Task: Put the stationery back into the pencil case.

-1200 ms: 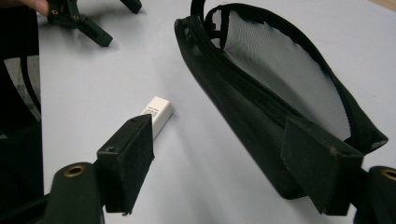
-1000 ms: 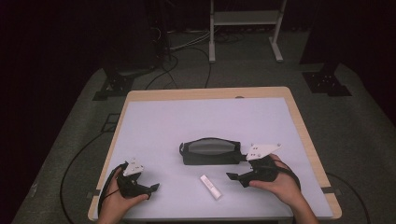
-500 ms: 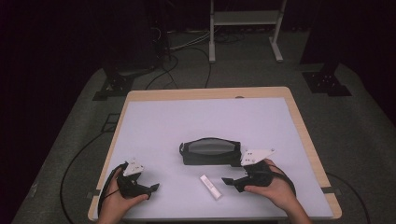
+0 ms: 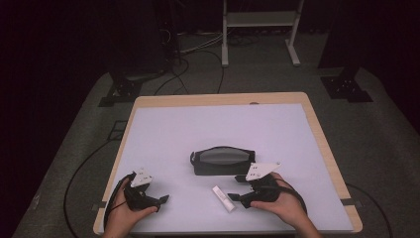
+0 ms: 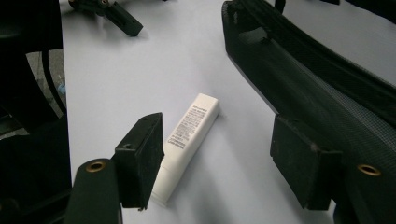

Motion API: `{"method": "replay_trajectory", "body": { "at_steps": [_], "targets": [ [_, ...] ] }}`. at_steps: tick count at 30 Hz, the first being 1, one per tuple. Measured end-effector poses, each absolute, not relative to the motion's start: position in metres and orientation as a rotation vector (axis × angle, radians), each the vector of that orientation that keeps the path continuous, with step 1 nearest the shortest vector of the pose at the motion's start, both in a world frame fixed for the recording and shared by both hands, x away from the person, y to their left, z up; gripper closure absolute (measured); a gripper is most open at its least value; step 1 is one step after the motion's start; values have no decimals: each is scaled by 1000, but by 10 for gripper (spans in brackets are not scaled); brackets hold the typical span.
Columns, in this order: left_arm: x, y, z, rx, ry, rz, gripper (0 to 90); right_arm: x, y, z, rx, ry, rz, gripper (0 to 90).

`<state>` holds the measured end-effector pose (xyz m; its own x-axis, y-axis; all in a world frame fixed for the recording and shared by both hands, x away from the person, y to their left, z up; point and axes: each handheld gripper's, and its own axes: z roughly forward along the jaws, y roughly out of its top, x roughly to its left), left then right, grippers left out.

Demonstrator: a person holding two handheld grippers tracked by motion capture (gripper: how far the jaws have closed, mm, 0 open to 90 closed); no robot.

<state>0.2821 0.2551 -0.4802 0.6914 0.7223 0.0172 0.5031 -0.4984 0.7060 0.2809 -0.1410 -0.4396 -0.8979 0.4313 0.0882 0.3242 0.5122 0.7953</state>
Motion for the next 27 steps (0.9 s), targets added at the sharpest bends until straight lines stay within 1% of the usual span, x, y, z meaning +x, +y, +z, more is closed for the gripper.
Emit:
{"method": "replay_trajectory", "body": {
  "at_steps": [19, 20, 27],
  "targets": [
    [282, 255, -480, 2207, 933, 407, 0, 280, -112, -452, 645, 2663, 1305, 377],
    [282, 255, -480, 2207, 933, 407, 0, 280, -109, -454, 652, 2670, 1294, 394],
    [282, 255, -480, 2207, 933, 407, 0, 281, -100, -458, 656, 2680, 1279, 437]
  ]
}}
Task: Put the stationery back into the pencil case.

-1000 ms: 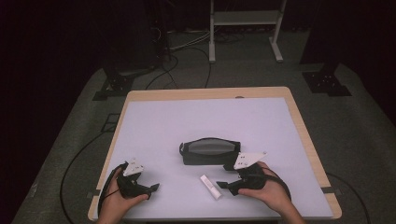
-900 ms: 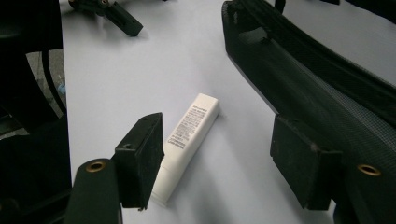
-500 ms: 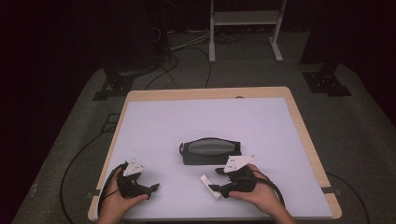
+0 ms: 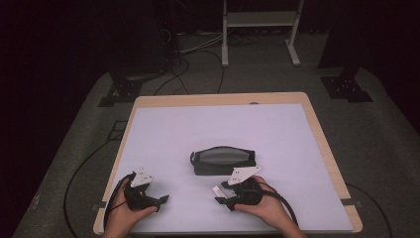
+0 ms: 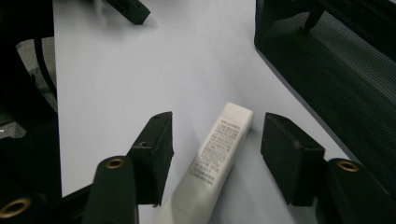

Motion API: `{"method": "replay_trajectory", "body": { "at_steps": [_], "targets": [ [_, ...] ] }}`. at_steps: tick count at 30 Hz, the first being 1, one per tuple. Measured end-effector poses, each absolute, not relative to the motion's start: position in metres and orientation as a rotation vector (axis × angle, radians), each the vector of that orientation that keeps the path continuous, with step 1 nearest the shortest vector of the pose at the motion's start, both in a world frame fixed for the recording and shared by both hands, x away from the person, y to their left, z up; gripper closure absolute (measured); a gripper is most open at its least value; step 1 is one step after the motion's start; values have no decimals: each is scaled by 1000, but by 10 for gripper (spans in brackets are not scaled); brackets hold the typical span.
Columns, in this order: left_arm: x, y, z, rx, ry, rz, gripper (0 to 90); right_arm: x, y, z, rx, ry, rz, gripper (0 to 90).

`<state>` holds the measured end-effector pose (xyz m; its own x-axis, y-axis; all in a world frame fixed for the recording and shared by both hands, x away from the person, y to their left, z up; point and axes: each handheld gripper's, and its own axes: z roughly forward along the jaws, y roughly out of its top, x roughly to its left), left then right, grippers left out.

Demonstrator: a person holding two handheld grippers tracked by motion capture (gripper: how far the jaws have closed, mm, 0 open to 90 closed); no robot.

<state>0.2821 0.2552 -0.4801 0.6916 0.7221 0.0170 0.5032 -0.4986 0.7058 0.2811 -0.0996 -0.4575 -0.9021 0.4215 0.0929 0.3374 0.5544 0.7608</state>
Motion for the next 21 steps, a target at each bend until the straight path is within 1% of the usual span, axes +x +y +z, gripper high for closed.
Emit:
{"method": "replay_trajectory", "body": {
  "at_steps": [10, 19, 21],
  "targets": [
    [282, 255, -480, 2207, 933, 407, 0, 282, -91, -464, 687, 2676, 1224, 470],
    [282, 255, -480, 2207, 933, 407, 0, 284, -87, -473, 701, 2676, 1189, 531],
    [282, 255, -480, 2207, 933, 407, 0, 284, -86, -473, 702, 2675, 1190, 532]
  ]
}}
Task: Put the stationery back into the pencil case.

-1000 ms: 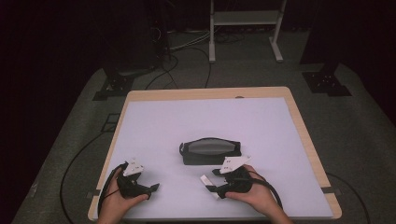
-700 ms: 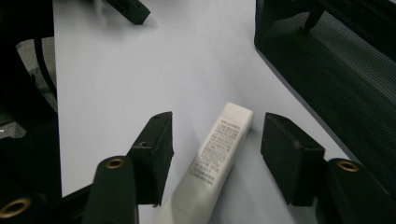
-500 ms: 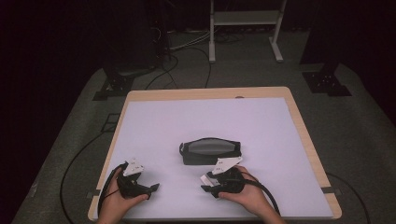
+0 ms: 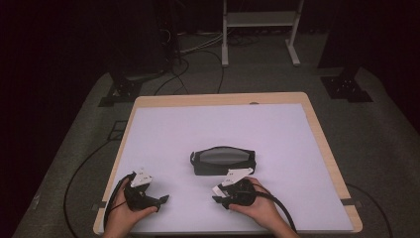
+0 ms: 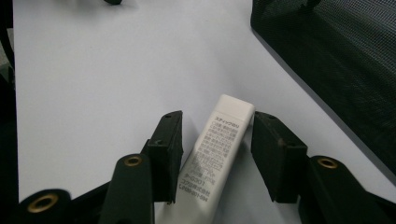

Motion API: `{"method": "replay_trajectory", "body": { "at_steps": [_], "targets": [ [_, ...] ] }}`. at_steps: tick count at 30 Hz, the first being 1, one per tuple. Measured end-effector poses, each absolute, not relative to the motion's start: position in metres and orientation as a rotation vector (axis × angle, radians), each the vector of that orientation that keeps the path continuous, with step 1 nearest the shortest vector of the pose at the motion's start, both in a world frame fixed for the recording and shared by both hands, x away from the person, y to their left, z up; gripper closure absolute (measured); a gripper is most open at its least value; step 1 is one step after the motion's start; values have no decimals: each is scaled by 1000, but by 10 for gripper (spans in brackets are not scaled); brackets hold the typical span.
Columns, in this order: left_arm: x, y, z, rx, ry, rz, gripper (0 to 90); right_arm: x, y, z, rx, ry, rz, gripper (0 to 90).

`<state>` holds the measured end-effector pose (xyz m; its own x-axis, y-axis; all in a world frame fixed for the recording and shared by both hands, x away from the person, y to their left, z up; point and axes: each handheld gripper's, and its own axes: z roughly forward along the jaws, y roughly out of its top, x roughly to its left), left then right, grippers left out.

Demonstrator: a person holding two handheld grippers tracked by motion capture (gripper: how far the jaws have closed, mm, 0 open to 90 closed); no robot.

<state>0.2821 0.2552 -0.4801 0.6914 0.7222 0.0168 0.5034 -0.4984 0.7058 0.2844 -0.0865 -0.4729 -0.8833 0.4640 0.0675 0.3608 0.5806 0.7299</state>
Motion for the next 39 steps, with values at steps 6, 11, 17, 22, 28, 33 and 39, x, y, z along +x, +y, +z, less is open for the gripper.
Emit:
{"method": "replay_trajectory", "body": {
  "at_steps": [6, 11, 17, 22, 28, 33, 39],
  "targets": [
    [282, 255, -480, 2207, 933, 407, 0, 284, -86, -474, 716, 2675, 1185, 564],
    [282, 255, -480, 2207, 933, 407, 0, 284, -87, -474, 717, 2668, 1172, 608],
    [282, 255, -480, 2207, 933, 407, 0, 284, -86, -474, 723, 2653, 1157, 650],
    [282, 255, -480, 2207, 933, 407, 0, 283, -86, -474, 727, 2640, 1145, 679],
    [282, 255, -480, 2207, 933, 407, 0, 282, -86, -475, 725, 2627, 1140, 698],
    [282, 255, -480, 2207, 933, 408, 0, 283, -86, -474, 715, 2634, 1139, 703],
    [282, 255, -480, 2207, 933, 407, 0, 285, -89, -472, 727, 2656, 1172, 704]
  ]
}}
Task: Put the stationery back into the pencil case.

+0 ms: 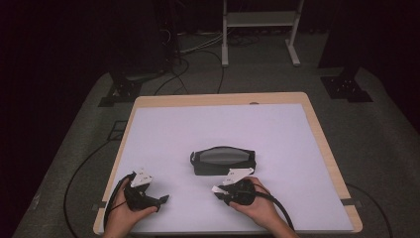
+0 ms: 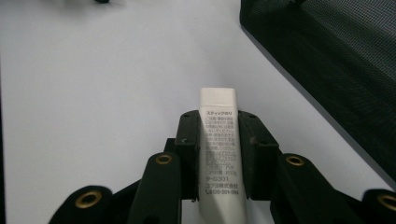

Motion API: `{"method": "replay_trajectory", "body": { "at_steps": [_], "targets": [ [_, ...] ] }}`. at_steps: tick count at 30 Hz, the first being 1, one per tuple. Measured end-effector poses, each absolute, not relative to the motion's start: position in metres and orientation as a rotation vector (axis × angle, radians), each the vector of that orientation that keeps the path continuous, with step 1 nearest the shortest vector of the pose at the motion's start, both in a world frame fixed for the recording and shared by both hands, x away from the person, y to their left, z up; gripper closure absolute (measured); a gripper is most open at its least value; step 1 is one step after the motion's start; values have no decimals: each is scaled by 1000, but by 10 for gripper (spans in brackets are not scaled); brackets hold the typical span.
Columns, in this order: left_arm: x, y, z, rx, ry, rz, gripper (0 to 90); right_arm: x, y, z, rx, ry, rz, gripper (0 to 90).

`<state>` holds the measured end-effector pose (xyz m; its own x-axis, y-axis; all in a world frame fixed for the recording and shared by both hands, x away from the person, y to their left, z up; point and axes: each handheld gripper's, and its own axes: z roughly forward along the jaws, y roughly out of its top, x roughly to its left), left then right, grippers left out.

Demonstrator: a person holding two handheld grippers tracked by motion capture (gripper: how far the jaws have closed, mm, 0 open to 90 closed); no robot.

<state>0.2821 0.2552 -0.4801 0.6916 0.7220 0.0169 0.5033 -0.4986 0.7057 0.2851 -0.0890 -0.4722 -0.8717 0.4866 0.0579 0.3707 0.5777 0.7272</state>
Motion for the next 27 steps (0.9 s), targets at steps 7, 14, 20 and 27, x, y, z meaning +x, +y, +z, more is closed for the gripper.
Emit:
{"method": "replay_trajectory", "body": {
  "at_steps": [7, 14, 20, 27],
  "targets": [
    [282, 255, -480, 2207, 933, 407, 0, 285, -92, -468, 703, 2671, 1209, 703],
    [282, 255, -480, 2207, 933, 408, 0, 286, -101, -458, 679, 2693, 1283, 703],
    [282, 255, -480, 2207, 933, 408, 0, 285, -105, -450, 642, 2716, 1295, 703],
    [282, 255, -480, 2206, 933, 408, 0, 285, -112, -442, 603, 2716, 1324, 703]
  ]
}}
